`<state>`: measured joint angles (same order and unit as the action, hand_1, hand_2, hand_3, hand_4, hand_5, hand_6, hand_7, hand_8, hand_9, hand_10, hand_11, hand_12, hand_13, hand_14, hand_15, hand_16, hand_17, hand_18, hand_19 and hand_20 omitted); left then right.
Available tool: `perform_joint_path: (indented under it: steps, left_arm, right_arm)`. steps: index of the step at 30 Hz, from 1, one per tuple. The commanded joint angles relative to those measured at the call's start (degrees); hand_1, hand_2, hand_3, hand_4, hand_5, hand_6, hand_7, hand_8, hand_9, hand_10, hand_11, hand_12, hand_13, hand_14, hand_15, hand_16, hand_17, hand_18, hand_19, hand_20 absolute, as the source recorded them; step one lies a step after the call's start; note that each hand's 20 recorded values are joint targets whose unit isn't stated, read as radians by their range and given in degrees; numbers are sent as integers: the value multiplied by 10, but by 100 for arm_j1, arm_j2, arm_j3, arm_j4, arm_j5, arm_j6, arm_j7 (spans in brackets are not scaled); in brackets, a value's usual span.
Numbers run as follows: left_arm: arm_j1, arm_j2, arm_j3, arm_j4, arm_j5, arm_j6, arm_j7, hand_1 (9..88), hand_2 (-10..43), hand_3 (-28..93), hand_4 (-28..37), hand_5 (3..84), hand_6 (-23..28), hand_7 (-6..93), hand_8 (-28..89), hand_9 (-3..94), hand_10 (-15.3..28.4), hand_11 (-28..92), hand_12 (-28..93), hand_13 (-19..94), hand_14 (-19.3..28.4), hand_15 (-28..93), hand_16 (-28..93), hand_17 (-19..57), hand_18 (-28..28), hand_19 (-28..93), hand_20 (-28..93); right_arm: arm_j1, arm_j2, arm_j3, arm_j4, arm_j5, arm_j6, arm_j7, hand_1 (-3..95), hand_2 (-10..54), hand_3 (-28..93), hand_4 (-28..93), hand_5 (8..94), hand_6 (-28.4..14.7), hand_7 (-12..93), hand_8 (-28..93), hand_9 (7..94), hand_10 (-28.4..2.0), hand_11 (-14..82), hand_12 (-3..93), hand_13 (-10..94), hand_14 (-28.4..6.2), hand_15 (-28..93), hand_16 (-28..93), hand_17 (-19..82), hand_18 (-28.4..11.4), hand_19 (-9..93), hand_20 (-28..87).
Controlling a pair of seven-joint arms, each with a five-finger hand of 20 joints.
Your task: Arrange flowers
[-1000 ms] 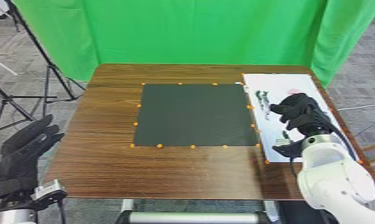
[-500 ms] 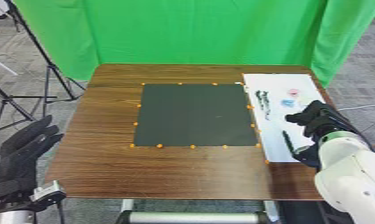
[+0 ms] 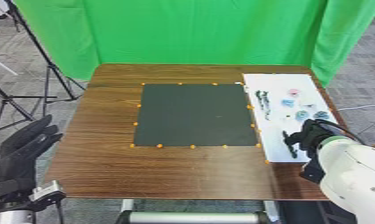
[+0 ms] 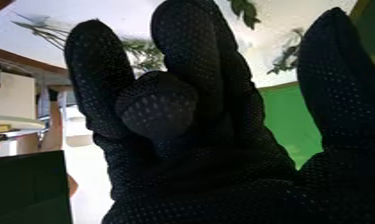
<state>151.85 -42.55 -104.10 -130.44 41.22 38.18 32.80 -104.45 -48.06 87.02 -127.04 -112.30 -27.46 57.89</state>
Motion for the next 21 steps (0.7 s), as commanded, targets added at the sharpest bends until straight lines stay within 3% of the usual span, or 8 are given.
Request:
perform_joint_path:
  steps: [1,9,15,21]
  left_arm:
    - [98,106,32,-40,-159,19,121,258,61,821,-206,378,87,165,-114,330,194,365,58,226,261,631,-174,-99,212,588,17]
    - [38,126,87,-28,-200,9,129,259,60,821,-206,378,87,167,-114,329,194,366,58,226,261,631,-174,-99,212,588,17]
    - [-8,37,78,-25,-82,-65,13,258,60,822,-205,379,88,166,-115,329,194,366,57,226,261,631,-174,-99,211,587,17]
    - [-71,93,132,-4,-121,-56,31,259,59,823,-205,379,87,166,-115,330,194,366,57,226,261,631,-174,-99,212,587,17]
  right_arm:
    - [-187,160,-96,83,-288,312,93,304,24,704,-191,713,-117,269,-67,790,-194,456,236,820,-82,719,234,581,-175,932,-181]
    - [-195,239,-257,274,-405,358,222,308,22,705,-190,711,-119,261,-68,789,-196,443,233,821,-82,714,235,581,-178,932,-182]
    - [-112,227,-378,392,-508,356,183,310,22,704,-192,708,-121,254,-66,785,-198,439,231,820,-83,709,234,580,-182,932,-187]
    - [19,242,-572,517,-630,409,193,310,23,704,-192,705,-121,255,-66,783,-200,437,229,817,-86,706,230,579,-184,932,-196]
